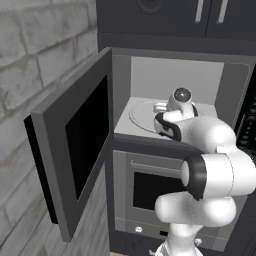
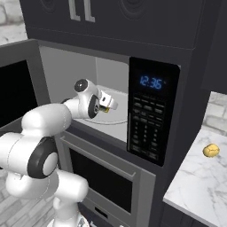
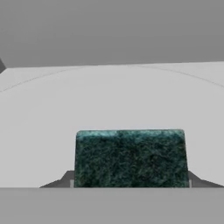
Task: Place the sponge inside the microwave to prepare for sanitizing.
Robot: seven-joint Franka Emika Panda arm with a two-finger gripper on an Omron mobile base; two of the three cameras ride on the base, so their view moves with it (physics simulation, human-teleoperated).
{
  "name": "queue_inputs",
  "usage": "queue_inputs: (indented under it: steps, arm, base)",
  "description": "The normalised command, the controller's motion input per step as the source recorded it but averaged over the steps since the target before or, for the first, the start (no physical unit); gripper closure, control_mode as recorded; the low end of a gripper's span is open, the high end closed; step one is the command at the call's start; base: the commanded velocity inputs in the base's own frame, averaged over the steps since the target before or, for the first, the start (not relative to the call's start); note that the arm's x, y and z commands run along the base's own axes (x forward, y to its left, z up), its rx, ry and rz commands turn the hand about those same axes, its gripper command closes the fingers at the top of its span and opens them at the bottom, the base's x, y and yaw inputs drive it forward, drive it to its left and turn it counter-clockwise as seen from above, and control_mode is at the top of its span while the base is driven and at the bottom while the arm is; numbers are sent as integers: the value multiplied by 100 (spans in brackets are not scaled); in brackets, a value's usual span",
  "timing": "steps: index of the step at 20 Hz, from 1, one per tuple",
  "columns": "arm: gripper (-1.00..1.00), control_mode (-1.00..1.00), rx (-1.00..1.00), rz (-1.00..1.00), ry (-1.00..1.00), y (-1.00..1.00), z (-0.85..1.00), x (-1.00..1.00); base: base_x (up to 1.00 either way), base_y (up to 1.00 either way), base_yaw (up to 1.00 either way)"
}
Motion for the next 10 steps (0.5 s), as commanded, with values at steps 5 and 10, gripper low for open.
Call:
queue_inputs:
  steps: [5,10]
  arm:
    - [-100,-100,3,0,-1,0,-28,0]
    - [-100,-100,-1,0,-4,0,0,0]
  base:
    - [0,0,0]
    - [0,0,0]
